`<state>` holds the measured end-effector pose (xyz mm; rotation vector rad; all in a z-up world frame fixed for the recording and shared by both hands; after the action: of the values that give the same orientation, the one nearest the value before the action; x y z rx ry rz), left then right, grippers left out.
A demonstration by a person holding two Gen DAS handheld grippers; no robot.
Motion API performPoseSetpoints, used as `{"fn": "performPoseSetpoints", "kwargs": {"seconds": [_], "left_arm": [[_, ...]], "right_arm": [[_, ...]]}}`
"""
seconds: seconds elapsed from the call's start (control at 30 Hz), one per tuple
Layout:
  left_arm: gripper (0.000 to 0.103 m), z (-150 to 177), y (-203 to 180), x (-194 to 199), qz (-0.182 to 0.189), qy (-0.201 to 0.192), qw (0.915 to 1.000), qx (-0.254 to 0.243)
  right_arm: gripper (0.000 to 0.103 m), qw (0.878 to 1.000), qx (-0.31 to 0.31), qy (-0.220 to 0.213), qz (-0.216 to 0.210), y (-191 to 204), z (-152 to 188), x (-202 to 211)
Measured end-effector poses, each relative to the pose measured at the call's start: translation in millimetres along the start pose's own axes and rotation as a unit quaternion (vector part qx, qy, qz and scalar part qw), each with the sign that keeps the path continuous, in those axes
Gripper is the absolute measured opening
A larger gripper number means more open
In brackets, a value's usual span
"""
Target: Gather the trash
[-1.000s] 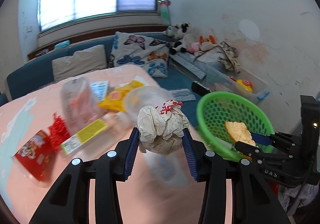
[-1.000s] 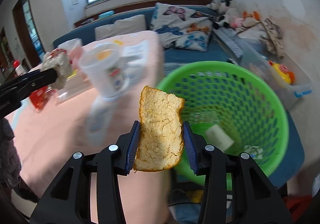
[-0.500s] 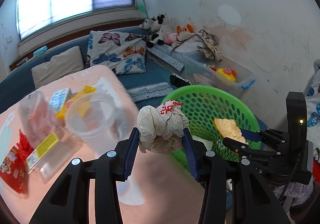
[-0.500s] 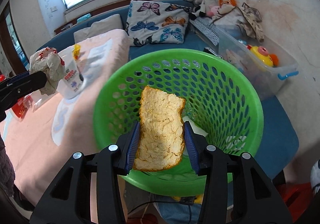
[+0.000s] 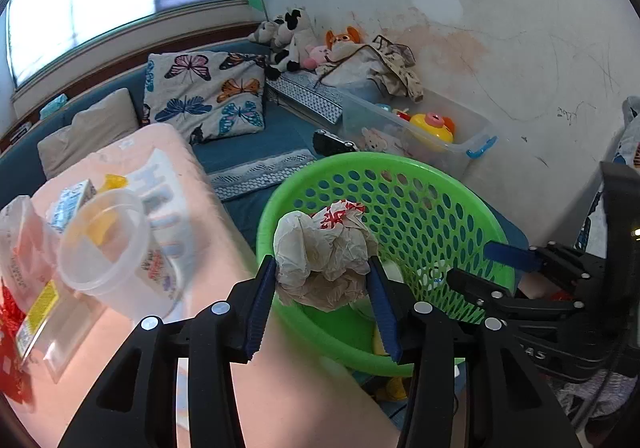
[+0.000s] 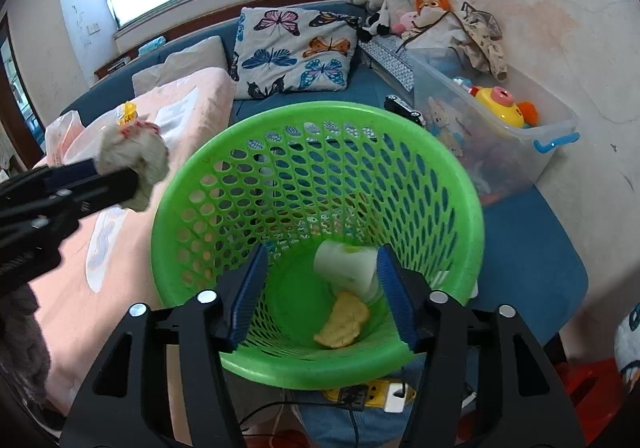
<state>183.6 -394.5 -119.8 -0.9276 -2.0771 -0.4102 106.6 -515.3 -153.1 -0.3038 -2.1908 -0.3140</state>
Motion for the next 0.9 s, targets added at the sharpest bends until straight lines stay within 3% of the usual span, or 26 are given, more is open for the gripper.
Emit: {"fn": "performPoseSetpoints", "kwargs": {"seconds": [0.13,0.4,0.57,0.9], "left_arm": [[0.047,1,-6,-13,0.003,0.012,0.9999,0.000],[0.055,3,-13,-31,0.004,0.025,0.9997,-0.003],[0.068,5,-15,-33,0.007,0.026,0.9996,-0.004],[0.078,14,4,-6,-0.008,0.011,0.9999,0.005]], "right_arm": [[0.065,1.000,-0.004,-0.012,0.004,-8,-1,8],[0.082,0.999,-0.002,-0.033,0.034,-16,-3,18],[0.083,0.998,-0.007,-0.047,0.040,-18,-6,23],[0.083,0.999,0.004,-0.036,0.029,-3,-5,24]]}}
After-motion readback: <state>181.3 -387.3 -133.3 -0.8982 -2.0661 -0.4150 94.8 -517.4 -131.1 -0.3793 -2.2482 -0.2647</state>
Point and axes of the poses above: each gripper's, at about its wrist camera, not at the fingertips, and x roughly against the way its jaws point, y to its left, z to its underside, the point moved 10 cm from there along -x, roughly the way its jaws point, and after that the axes turned 7 degrees about y, right-handed, at the moved point
